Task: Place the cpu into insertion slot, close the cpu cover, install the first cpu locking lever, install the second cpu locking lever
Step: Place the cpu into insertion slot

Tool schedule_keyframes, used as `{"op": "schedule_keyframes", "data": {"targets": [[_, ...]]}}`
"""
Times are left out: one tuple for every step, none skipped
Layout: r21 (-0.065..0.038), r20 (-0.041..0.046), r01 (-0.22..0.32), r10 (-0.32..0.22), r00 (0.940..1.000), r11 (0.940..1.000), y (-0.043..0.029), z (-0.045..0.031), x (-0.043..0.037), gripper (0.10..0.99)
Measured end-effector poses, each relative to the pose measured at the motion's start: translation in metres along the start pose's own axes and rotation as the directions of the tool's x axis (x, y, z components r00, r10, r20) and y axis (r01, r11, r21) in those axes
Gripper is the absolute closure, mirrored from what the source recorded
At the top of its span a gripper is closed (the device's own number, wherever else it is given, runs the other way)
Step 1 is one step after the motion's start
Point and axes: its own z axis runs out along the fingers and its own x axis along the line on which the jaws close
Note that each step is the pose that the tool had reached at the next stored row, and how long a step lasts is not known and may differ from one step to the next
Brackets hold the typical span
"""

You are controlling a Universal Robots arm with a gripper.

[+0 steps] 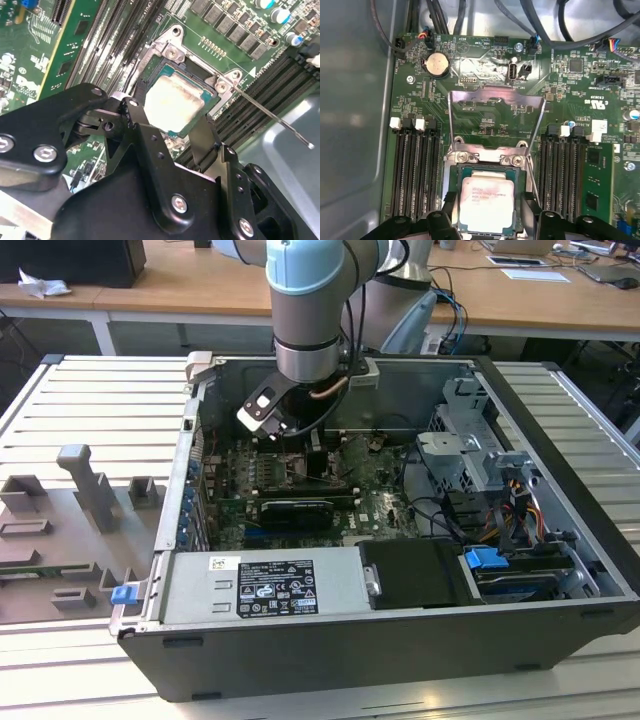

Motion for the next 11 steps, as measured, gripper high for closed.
{"op": "schedule_keyframes", "data": {"targets": [[0.0, 0.0, 0.0, 0.0, 1.0, 1.0, 0.0002, -0.0025, 0.0, 0.475], [0.001, -0.0002, 0.0, 0.0, 1.0, 1.0, 0.0005, -0.0038, 0.0001, 0.49], [0.002, -0.0004, 0.0, 0.0, 1.0, 1.0, 0.0012, -0.0039, 0.0001, 0.557], [0.009, -0.0005, 0.0, 0.0, 1.0, 1.0, 0.0035, -0.0038, -0.0001, 0.741], [0.014, -0.0007, 0.0, 0.0, 1.0, 0.9999, 0.0055, -0.0038, -0.0002, 0.859], [0.017, -0.0008, 0.0, 0.0, 1.0, 0.9999, 0.0069, -0.0041, -0.0003, 0.922], [0.02, -0.001, -0.001, 0.001, 1.0, 0.9998, 0.0079, -0.0044, -0.0003, 0.922], [0.022, -0.0011, -0.001, 0.001, 1.0, 0.9998, 0.0085, -0.005, -0.0004, 0.98], [0.023, -0.0012, 0.0, 0.0, 1.0, 0.9997, 0.0088, -0.0058, -0.0003, 0.98], [0.023, -0.0013, -0.001, 0.001, 1.0, 0.9997, 0.009, -0.0084, -0.0003, 0.98], [0.023, -0.0013, -0.001, 0.001, 1.0, 0.9997, 0.0091, -0.01, -0.0002, 0.98]]}}
